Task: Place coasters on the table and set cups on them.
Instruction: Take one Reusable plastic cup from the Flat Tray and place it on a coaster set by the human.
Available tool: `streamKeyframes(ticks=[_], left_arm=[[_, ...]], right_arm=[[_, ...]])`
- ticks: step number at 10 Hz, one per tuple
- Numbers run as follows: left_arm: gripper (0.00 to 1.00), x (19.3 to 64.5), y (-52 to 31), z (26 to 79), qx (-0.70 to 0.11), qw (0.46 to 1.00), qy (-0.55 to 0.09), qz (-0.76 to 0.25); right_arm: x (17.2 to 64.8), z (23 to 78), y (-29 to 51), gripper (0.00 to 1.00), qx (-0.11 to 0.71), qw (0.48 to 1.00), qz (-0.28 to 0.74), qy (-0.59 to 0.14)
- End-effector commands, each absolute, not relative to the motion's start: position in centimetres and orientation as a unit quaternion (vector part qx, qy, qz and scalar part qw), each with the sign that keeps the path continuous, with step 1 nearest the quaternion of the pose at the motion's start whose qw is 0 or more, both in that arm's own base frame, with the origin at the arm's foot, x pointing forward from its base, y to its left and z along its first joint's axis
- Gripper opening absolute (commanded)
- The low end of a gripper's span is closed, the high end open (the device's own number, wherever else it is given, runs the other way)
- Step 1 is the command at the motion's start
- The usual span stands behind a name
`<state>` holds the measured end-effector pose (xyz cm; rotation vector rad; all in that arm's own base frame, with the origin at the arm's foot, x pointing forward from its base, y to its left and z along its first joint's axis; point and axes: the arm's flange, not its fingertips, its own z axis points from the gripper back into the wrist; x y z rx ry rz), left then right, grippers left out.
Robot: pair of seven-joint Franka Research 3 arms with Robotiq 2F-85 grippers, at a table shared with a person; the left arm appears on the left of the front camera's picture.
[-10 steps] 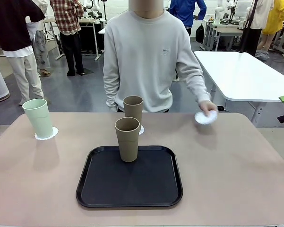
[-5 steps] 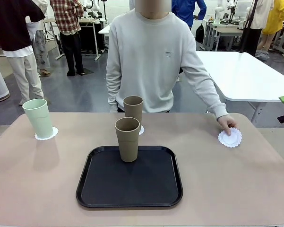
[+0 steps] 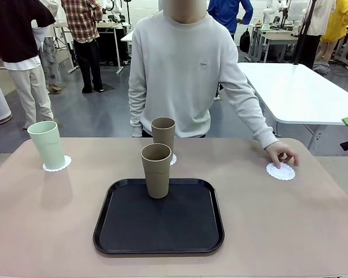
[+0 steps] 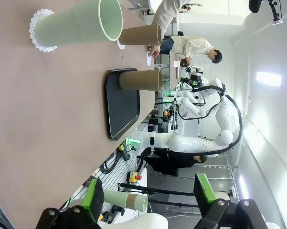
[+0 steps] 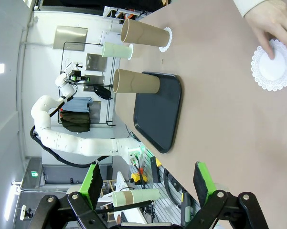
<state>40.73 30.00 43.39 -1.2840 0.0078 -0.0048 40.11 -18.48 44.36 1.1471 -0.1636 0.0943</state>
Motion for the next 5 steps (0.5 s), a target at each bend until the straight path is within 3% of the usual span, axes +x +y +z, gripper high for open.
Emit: streamKeyframes(ticks=[1,5], left_arm=[[1.00,40.66,29.90,43.60,-0.600,0.800,0.008,0.000],[1.00,40.66,29.90,43.60,-0.600,0.800,0.008,0.000]], right_arm=[[40.21,44.34,-18.37,1.00,0.543,0.835,0.046,-0.083],[40.21,44.34,-18.37,1.00,0.543,0.835,0.046,-0.083]])
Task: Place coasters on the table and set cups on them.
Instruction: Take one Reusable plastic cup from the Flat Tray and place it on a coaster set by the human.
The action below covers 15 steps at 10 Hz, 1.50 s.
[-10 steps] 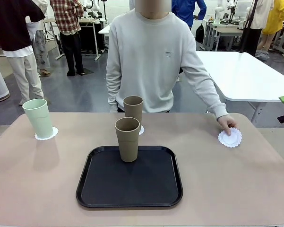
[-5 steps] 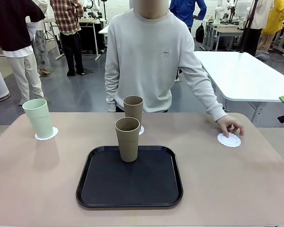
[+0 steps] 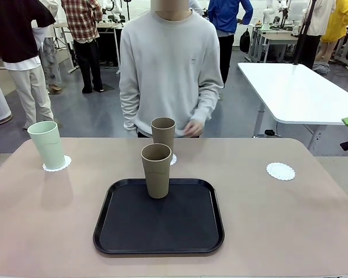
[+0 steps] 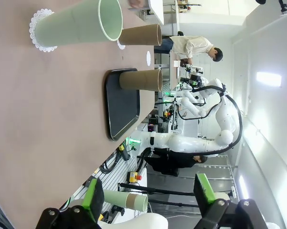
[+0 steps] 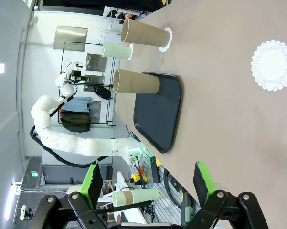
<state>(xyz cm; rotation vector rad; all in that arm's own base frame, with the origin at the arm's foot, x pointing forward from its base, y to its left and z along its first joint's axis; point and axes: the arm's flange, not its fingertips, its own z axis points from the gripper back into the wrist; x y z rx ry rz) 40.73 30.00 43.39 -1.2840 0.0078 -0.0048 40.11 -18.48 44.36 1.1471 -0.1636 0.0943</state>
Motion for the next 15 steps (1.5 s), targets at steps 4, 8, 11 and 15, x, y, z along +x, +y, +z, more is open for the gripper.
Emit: streamKeyframes(ticks=[4,8,11,15], left_arm=[[1.00,40.7,29.9,43.6,-0.600,0.800,0.008,0.000],[1.00,40.7,29.9,43.6,-0.600,0.800,0.008,0.000],[1.00,40.7,29.9,43.6,-0.600,0.800,0.008,0.000],[1.00,40.7,29.9,43.6,-0.600,0.800,0.008,0.000]], right_arm=[[40.2,44.3,-18.4,1.00,0.543,0.835,0.046,-0.083],[41.5,45.7,-17.6,1.00,0.511,0.852,0.051,-0.104],[45.2,54.6,-9.7,1.00,0.279,0.938,0.204,-0.022],[48.7,58.9,5.8,1.00,0.081,0.890,0.445,0.062]])
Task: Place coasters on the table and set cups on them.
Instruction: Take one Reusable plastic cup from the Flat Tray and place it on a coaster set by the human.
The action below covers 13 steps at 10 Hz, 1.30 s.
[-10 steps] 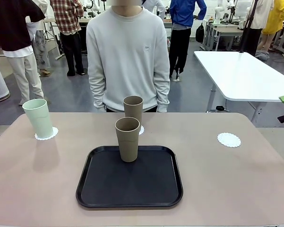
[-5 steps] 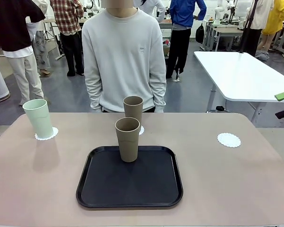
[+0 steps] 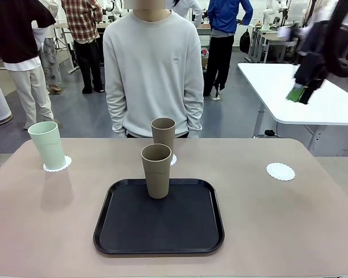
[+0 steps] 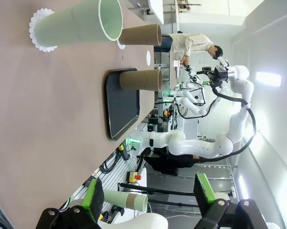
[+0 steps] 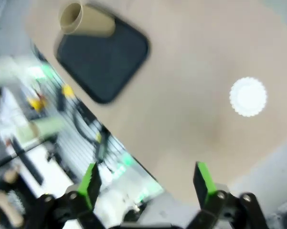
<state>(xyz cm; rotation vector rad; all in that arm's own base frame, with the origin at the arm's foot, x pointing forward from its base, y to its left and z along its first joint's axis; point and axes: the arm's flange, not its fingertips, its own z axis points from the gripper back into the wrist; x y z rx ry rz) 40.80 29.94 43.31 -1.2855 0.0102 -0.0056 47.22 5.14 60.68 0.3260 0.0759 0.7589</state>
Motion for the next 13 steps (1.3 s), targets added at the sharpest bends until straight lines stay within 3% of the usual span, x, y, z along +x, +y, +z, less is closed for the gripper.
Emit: streamKeyframes(ticks=[1,3,5,6,7,8,13], left_arm=[[1.00,40.7,29.9,43.6,-0.600,0.800,0.008,0.000],[1.00,40.7,29.9,43.6,-0.600,0.800,0.008,0.000],[1.00,40.7,29.9,43.6,-0.600,0.800,0.008,0.000],[1.00,40.7,29.9,43.6,-0.600,0.800,0.008,0.000],[1.00,40.7,29.9,43.6,-0.600,0.800,0.008,0.000],[1.00,40.7,29.9,43.6,-0.600,0.800,0.008,0.000],[1.00,40.7,29.9,43.6,-0.600,0.800,0.008,0.000]], right_arm=[[49.4,58.1,9.0,1.00,0.031,0.884,0.462,0.072],[49.6,55.1,14.9,1.00,-0.012,0.856,0.515,0.044],[48.8,52.1,17.3,1.00,0.010,0.826,0.563,0.019],[48.3,51.4,17.8,1.00,0.041,0.821,0.570,0.008],[47.5,51.2,16.9,1.00,0.164,0.852,0.497,-0.017],[49.6,52.3,19.2,1.00,0.004,0.830,0.557,0.026],[49.3,52.1,18.8,1.00,0.015,0.829,0.559,0.017]])
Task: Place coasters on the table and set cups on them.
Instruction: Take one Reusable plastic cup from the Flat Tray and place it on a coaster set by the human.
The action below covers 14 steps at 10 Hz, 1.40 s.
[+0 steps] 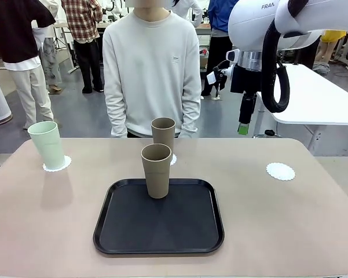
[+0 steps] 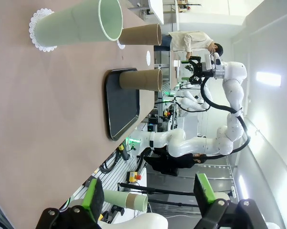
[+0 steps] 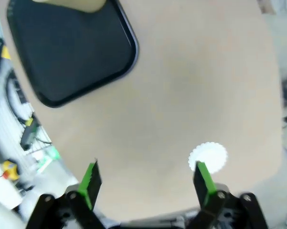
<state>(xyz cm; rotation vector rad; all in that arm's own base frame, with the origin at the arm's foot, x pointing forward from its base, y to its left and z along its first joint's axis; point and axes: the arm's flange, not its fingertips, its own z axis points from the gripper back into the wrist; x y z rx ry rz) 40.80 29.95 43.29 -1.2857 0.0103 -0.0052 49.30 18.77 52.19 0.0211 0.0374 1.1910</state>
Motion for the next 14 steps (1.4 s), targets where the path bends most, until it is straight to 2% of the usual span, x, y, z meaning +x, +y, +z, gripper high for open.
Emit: streamKeyframes(ticks=[1,2,3,4,5,7,10,14], left_arm=[[1.00,40.7,29.9,43.6,-0.600,0.800,0.008,0.000],[1.00,40.7,29.9,43.6,-0.600,0.800,0.008,0.000],[1.00,40.7,29.9,43.6,-0.600,0.800,0.008,0.000],[1.00,40.7,29.9,43.6,-0.600,0.800,0.008,0.000],[1.00,40.7,29.9,43.6,-0.600,0.800,0.008,0.000],[1.00,40.7,29.9,43.6,-0.600,0.800,0.008,0.000],[1.00,40.7,29.9,43.6,-0.600,0.800,0.008,0.000],[1.00,40.7,29.9,43.6,-0.600,0.800,0.008,0.000]], right_arm=[[50.0,52.4,17.6,1.00,0.084,0.781,0.595,-0.173],[49.8,51.6,17.5,1.00,0.174,0.695,0.643,-0.270],[49.6,50.2,17.5,1.00,0.225,0.623,0.661,-0.353],[49.5,48.7,17.0,1.00,0.248,0.573,0.668,-0.406],[49.7,46.9,16.2,1.00,0.260,0.537,0.663,-0.452],[49.6,43.7,15.5,1.00,0.392,0.466,0.648,-0.457],[49.3,40.9,14.6,1.00,0.447,0.440,0.630,-0.458],[49.2,36.4,13.9,1.00,0.481,0.452,0.610,-0.439]])
